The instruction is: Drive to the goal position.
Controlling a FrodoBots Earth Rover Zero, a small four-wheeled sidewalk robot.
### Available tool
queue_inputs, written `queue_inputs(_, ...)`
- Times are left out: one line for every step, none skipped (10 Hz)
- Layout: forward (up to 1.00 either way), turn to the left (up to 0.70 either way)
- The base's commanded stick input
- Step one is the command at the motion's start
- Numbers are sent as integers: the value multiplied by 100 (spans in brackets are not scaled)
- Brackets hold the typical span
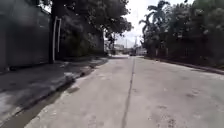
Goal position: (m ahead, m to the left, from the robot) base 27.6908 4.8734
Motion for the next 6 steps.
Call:
queue_inputs(100, -5)
queue_inputs(100, 0)
queue_inputs(100, 0)
queue_inputs(100, 0)
queue_inputs(100, -4)
queue_inputs(100, -8)
